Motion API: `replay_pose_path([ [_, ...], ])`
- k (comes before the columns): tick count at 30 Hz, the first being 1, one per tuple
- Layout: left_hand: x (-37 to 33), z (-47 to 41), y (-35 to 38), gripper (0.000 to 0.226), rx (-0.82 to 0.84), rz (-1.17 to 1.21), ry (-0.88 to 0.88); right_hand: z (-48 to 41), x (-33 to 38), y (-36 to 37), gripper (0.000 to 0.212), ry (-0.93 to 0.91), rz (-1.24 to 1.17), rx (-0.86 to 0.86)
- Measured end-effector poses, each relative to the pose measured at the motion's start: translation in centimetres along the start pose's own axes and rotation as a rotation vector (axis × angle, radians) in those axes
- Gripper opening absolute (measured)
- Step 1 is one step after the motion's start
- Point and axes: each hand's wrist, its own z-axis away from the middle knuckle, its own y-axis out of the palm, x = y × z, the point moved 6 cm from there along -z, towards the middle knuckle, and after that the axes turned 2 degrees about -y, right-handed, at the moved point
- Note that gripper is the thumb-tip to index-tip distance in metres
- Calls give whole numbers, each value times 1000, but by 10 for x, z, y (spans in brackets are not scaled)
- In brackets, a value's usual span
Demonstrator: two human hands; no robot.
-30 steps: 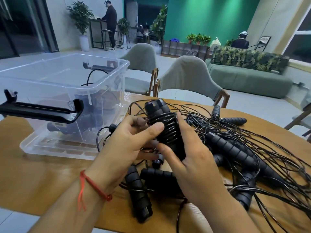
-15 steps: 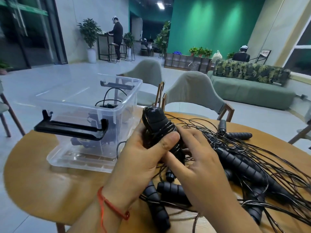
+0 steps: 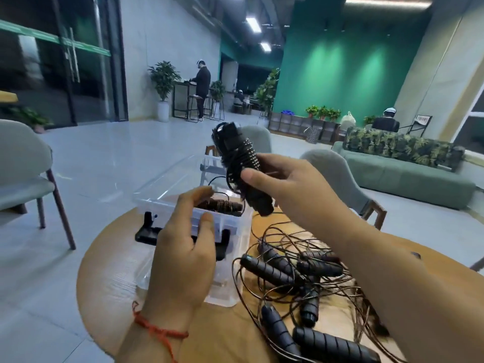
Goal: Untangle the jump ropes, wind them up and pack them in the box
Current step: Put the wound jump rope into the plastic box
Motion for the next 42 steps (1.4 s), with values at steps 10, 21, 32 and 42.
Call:
replay_pose_path([
  [10, 50, -24, -34, 73, -7, -268, -130, -125, -51, 95, 46, 163, 535, 533],
  [21, 52, -29, -41, 74, -40, -311, -99, -136, -98, 179, 31, -5, 884, 929],
  [32, 62, -32, -37, 59, -49, -378, -76, -132, -132, 186, 27, 73, 1018, 1000],
  [42, 65, -32, -26, 51, 3, -503, 7, -132, -133, 174, 10, 213, 820, 974],
])
